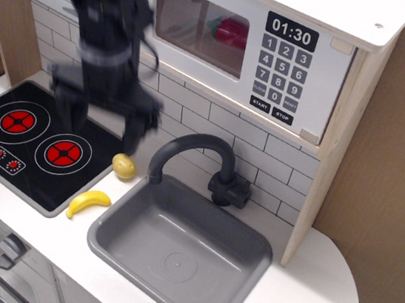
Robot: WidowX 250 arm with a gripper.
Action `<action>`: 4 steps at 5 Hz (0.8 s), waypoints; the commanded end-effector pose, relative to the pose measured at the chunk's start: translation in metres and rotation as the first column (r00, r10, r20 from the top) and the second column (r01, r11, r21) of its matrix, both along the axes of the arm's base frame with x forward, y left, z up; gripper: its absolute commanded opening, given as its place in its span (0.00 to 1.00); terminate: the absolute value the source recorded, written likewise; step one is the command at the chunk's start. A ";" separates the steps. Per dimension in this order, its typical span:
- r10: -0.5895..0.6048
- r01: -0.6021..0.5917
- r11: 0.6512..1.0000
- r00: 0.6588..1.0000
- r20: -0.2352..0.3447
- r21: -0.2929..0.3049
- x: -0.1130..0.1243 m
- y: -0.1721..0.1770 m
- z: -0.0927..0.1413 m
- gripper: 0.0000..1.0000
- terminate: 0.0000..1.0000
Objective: Open microwave
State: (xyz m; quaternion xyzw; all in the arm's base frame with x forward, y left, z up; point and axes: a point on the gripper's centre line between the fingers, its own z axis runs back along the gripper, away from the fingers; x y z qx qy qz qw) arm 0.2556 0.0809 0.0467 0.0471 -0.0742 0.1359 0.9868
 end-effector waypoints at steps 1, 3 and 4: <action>-0.077 0.079 0.994 0.997 0.033 -0.076 0.063 0.061 0.041 1.00 0.00; -0.071 0.078 0.992 0.995 0.069 -0.099 0.102 0.078 0.056 1.00 0.00; -0.097 0.107 0.990 0.989 0.111 -0.089 0.114 0.077 0.059 1.00 0.00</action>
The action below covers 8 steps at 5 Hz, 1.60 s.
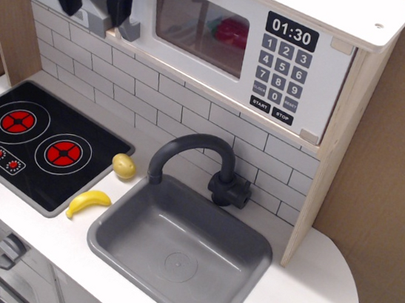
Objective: Open microwave
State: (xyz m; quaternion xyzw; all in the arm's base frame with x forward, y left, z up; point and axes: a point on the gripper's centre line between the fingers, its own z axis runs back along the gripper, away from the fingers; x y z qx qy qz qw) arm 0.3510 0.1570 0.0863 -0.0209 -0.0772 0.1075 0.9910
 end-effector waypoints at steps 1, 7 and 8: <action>-0.089 0.088 0.996 0.987 0.132 0.016 0.021 -0.005 0.023 1.00 0.00; -0.162 0.154 0.987 0.943 0.289 0.051 -0.008 -0.020 0.028 0.00 0.00; -0.190 0.181 0.982 0.943 0.273 0.057 -0.039 -0.025 0.032 0.00 0.00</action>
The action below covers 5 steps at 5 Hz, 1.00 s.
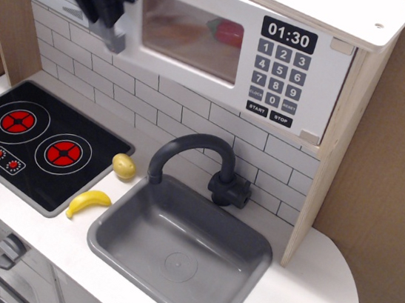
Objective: Open microwave
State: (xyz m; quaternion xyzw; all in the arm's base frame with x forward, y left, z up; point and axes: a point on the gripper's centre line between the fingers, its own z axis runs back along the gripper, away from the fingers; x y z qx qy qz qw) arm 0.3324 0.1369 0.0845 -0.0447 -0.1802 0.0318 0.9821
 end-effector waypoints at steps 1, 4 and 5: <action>0.004 -0.004 1.000 0.999 -0.038 -0.007 -0.051 -0.014 0.049 1.00 0.00; 0.299 -0.317 0.942 0.943 -0.149 -0.115 -0.016 -0.018 0.114 1.00 0.00; 0.375 -0.386 0.918 0.919 -0.121 -0.088 0.013 -0.004 0.109 1.00 0.00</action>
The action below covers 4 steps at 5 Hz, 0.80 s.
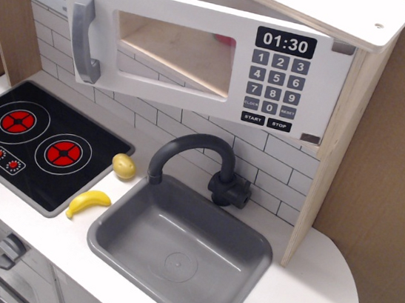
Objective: Open microwave
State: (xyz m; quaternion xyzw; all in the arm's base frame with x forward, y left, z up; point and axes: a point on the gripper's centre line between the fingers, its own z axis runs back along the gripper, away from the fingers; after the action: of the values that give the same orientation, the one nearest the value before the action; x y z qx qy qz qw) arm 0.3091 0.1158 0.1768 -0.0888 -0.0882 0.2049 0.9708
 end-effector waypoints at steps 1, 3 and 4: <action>0.098 -0.110 0.985 0.991 0.093 0.135 0.058 0.030 -0.004 1.00 0.00; -0.012 -0.003 0.979 0.997 0.072 0.202 0.038 0.032 -0.032 1.00 0.00; -0.044 0.034 0.973 0.998 0.037 0.227 0.022 0.021 -0.048 1.00 0.00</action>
State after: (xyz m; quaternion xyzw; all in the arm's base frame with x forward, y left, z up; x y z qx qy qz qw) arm 0.3212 0.1312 0.1011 0.0070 -0.0920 0.1737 0.9805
